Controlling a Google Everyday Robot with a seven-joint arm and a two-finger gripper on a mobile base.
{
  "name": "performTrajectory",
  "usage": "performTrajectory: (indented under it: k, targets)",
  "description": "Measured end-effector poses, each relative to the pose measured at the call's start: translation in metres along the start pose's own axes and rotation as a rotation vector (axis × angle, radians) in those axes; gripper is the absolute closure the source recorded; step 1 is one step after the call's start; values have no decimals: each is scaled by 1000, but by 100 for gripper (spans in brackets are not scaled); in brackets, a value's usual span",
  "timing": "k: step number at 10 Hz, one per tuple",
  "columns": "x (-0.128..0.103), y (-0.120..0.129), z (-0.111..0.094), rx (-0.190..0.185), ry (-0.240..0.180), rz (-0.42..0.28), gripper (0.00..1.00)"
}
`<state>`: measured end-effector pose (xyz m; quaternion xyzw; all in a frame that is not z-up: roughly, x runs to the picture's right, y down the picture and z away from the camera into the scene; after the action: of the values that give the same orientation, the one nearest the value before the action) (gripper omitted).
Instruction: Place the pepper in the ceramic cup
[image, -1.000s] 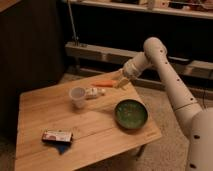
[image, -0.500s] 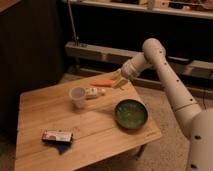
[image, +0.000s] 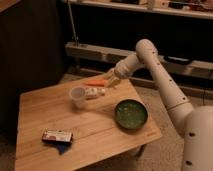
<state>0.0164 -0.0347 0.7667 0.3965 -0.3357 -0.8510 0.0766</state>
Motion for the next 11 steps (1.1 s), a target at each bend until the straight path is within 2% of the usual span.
performTrajectory:
  k: [11]
  targets:
    - [0, 0, 0, 1, 1, 0, 100]
